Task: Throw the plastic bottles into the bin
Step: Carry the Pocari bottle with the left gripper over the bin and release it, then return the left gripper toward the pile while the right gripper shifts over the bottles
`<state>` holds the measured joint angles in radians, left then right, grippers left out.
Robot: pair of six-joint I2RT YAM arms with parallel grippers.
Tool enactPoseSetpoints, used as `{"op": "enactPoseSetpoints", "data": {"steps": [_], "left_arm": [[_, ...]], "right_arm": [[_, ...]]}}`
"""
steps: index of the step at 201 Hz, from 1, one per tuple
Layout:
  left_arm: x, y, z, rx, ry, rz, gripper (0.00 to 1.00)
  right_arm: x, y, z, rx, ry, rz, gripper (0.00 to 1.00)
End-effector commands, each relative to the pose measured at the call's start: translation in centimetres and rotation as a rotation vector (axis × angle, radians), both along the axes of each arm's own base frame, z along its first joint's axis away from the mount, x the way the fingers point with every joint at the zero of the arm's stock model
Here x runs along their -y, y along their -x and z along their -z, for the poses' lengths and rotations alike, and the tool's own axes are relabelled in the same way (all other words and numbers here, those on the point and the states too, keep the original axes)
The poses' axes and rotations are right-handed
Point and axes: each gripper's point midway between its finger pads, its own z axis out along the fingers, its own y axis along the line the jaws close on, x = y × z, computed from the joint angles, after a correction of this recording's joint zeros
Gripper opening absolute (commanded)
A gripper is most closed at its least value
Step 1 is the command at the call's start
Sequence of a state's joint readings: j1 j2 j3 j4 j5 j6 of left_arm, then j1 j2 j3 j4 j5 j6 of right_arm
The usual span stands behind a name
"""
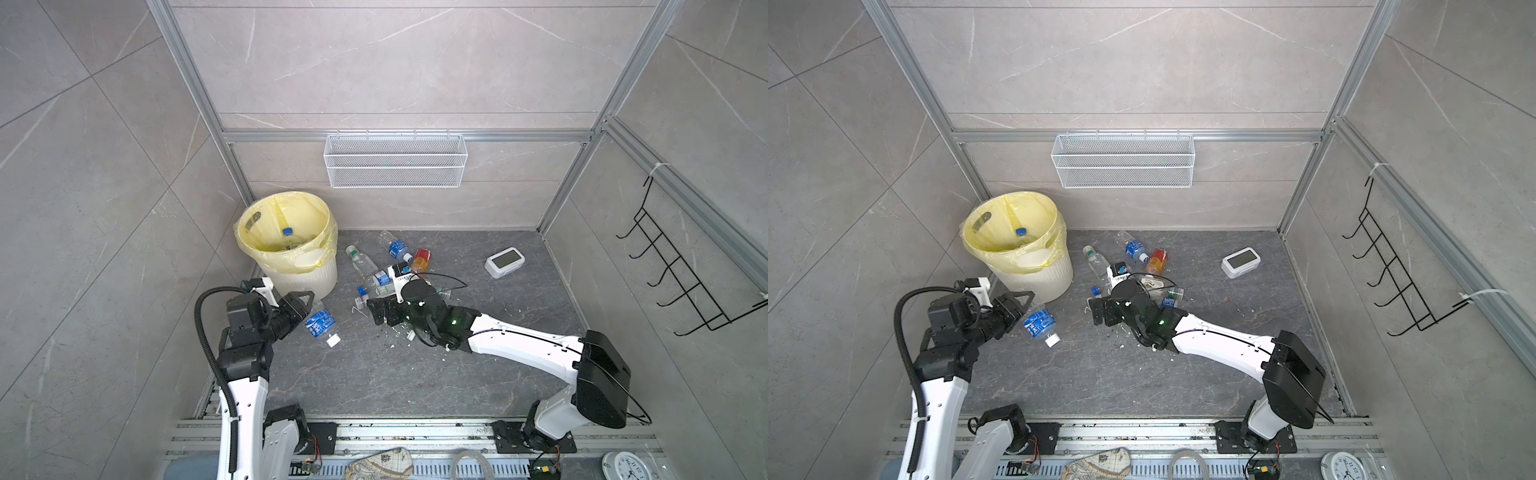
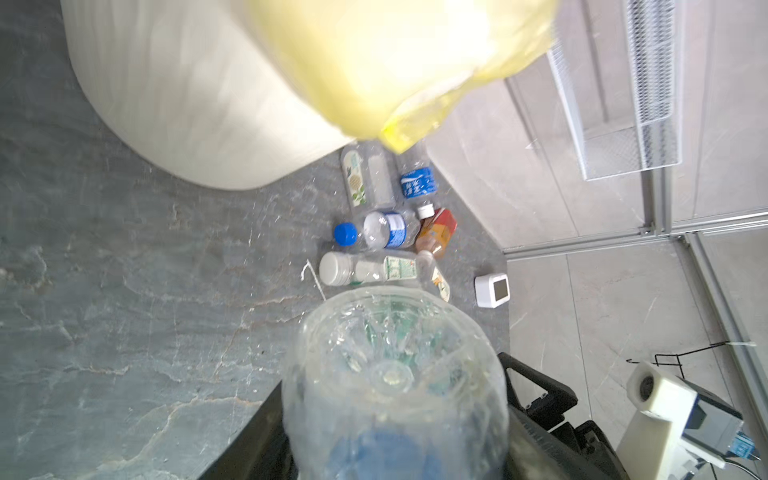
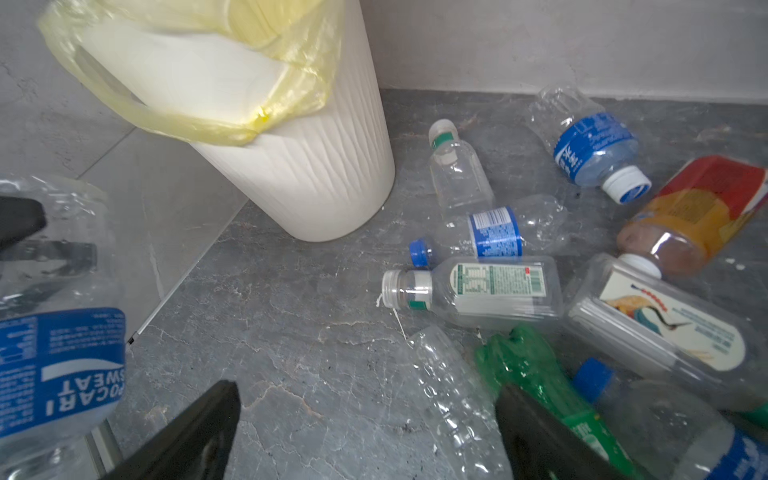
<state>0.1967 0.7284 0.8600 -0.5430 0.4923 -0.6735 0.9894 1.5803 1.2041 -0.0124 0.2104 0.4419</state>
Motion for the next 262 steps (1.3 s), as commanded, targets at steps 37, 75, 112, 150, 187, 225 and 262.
{"op": "enactPoseSetpoints", "data": {"steps": [37,75,112,150,187,225,262], "left_arm": [[-2.8,-2.0,-11.5,0.236,-0.107,-0.140,0.40],[-3.9,-2.8,-20.2,0.398,-0.152,-0.197,0.40],[-5.0,-5.0,-25.4,0.495,-0.168,-0.239,0.40],[-7.2,-15.4,-20.5,0.292,-0.139,-0.243,0.48],[-7.0,-20.7,-16.1,0.132,-0.077,-0.181,0.99],[-5.9,-19.1,-17.7,0.183,-0.118,-0.150,1.00],[-1.4,-15.8,-18.9,0.245,-0.187,-0.031,1.00]], "right_arm": [[-3.4,-0.7,-5.1,0.081,-0.025,-0.070,0.99],[-4.3,-0.6,-7.8,0.106,-0.057,-0.094,0.99],[-4.4,-0.4,-8.5,0.105,-0.064,-0.102,0.99],[-4.7,0.1,-7.8,0.063,-0.076,-0.123,0.99],[-4.3,0.8,-6.8,0.027,-0.077,-0.139,0.99],[-3.8,1.0,-5.8,0.015,-0.063,-0.131,0.99],[-3.3,1.0,-4.6,0.011,-0.056,-0.113,0.99]]}}
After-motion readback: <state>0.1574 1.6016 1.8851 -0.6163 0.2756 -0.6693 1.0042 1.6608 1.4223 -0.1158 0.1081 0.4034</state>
